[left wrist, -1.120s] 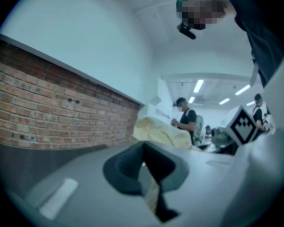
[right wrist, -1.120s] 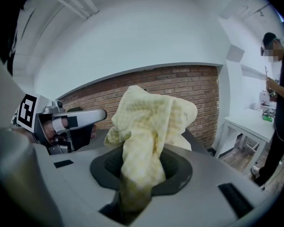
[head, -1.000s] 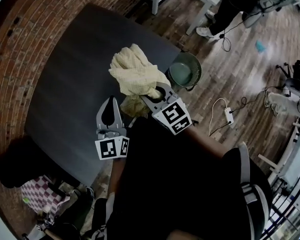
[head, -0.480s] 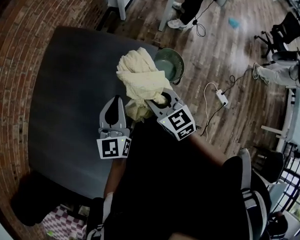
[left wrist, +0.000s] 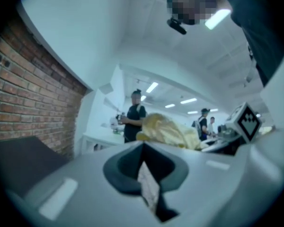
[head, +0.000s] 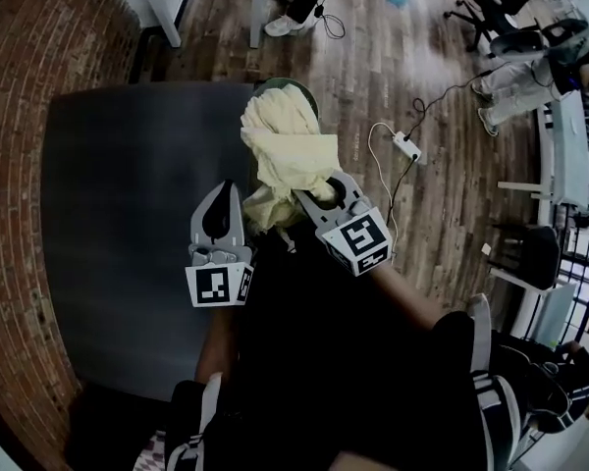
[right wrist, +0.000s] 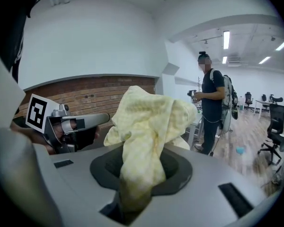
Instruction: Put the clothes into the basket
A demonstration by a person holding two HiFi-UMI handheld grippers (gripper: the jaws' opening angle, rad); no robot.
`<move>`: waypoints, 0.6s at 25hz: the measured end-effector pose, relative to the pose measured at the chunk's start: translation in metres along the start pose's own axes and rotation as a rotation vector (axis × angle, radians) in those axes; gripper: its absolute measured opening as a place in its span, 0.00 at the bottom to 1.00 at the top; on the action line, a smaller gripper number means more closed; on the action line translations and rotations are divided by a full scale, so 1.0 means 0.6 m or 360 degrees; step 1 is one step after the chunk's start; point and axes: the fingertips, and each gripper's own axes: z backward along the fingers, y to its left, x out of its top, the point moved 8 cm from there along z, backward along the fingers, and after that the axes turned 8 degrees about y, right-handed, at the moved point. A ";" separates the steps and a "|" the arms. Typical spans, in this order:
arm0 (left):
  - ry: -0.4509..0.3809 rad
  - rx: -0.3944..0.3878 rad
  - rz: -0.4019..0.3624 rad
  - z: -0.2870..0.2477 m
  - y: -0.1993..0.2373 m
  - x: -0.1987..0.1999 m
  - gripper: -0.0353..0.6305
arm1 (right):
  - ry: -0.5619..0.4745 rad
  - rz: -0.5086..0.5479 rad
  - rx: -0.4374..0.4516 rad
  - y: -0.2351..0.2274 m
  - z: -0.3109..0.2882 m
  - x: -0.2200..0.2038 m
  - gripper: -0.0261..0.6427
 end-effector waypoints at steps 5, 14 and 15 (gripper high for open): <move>0.0015 -0.0048 -0.0048 -0.049 -0.048 0.013 0.06 | -0.0051 -0.0084 -0.0089 -0.078 0.031 -0.018 0.20; 0.0026 0.0036 -0.0030 -0.153 -0.148 0.016 0.06 | -0.0085 -0.0120 -0.0076 -0.230 0.072 -0.037 0.20; 0.0024 0.0039 -0.0032 -0.166 -0.161 0.016 0.06 | -0.0089 -0.0118 -0.0069 -0.247 0.077 -0.040 0.20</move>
